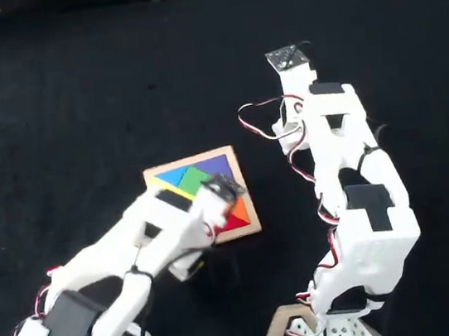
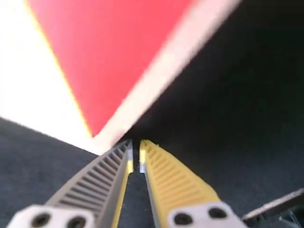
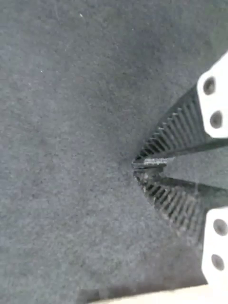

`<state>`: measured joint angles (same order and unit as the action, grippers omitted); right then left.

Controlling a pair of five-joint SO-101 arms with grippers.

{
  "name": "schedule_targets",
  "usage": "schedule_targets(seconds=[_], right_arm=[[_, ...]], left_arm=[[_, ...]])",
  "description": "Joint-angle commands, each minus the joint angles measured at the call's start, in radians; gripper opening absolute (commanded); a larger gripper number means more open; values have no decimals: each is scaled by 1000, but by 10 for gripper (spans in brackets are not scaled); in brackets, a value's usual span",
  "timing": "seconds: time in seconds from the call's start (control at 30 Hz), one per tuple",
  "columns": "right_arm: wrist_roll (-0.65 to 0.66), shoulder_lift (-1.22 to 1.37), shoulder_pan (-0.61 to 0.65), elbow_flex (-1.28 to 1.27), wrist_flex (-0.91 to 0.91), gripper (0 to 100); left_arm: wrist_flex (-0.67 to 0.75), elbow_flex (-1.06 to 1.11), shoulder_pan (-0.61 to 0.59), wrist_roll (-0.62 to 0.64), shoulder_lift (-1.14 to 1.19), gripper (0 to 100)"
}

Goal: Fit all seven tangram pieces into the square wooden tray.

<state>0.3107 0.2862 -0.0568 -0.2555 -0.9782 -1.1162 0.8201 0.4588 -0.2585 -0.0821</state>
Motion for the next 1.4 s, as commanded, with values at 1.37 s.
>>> schedule_targets(seconds=[1.37], right_arm=[[2, 179, 258, 199, -186, 11]], left_arm=[[207, 421, -872, -6, -1126, 30]])
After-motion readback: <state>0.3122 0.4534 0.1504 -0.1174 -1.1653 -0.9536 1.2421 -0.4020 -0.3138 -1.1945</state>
